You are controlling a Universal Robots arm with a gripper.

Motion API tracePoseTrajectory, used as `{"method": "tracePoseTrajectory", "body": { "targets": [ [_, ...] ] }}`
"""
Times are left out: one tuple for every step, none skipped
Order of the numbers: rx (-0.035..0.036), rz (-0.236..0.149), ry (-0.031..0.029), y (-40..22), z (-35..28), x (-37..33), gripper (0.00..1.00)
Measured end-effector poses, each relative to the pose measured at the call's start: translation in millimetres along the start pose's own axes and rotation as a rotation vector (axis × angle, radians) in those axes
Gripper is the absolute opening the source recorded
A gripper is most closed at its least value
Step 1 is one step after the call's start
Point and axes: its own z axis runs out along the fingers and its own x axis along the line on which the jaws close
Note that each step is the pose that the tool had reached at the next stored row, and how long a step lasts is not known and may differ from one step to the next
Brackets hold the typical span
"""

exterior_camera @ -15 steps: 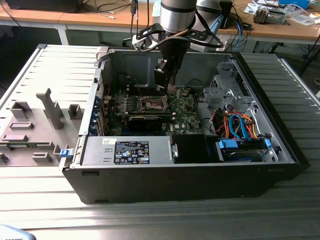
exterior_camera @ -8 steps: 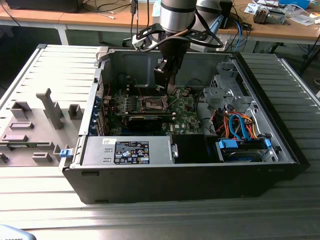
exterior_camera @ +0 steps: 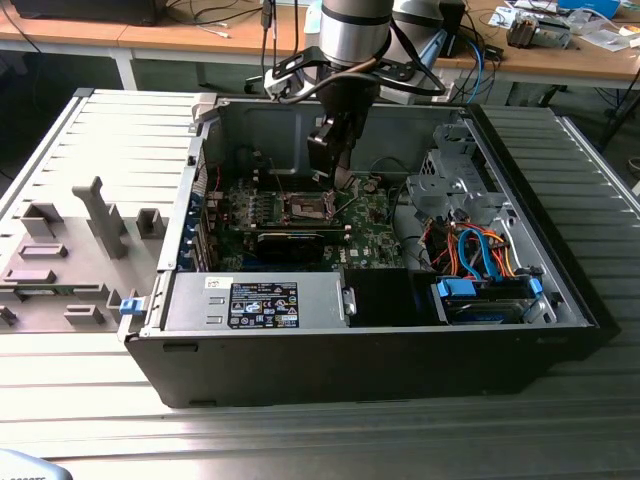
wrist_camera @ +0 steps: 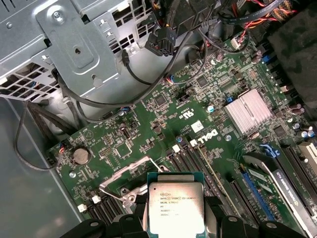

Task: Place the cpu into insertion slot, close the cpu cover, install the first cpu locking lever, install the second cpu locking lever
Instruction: 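Place the cpu into insertion slot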

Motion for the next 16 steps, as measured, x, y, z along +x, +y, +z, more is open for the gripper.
{"method": "tracePoseTrajectory", "body": {
  "targets": [
    [0.0001, 0.001, -0.0001, 0.0, 0.0, 0.0, 0.54],
    [0.0001, 0.003, -0.0001, 0.0, 0.0, 0.0, 0.54],
    [0.0001, 0.003, -0.0001, 0.0, 0.0, 0.0, 0.54],
    [0.0002, 0.004, -0.0001, 0.0, 0.0, 0.0, 0.54],
    [0.0001, 0.005, -0.0001, 0.0, 0.0, 0.0, 0.54],
    [0.0002, 0.006, -0.0001, 0.0, 0.0, 0.0, 0.54],
    [0.0002, 0.007, -0.0001, 0.0, 0.0, 0.0, 0.54],
    [0.0002, 0.008, -0.0001, 0.0, 0.0, 0.0, 0.54],
    [0.0003, 0.009, -0.0002, 0.0, 0.0, 0.0, 0.54],
    [0.0003, 0.009, -0.0001, 0.0, 0.0, 0.0, 0.54],
    [0.0004, 0.011, -0.0001, 0.0, 0.0, 0.0, 0.54],
    [0.0004, 0.012, -0.0002, 0.0, 0.0, 0.0, 0.54],
    [0.0004, 0.012, -0.0002, 0.0, 0.0, 0.0, 0.54],
    [0.0004, 0.013, -0.0002, 0.0, 0.1, 0.0, 0.54],
    [0.0004, 0.014, -0.0002, 0.0, 0.1, 0.0, 0.54],
    [0.0005, 0.015, -0.0001, 0.0, 0.1, 0.0, 0.54]
  ]
}}
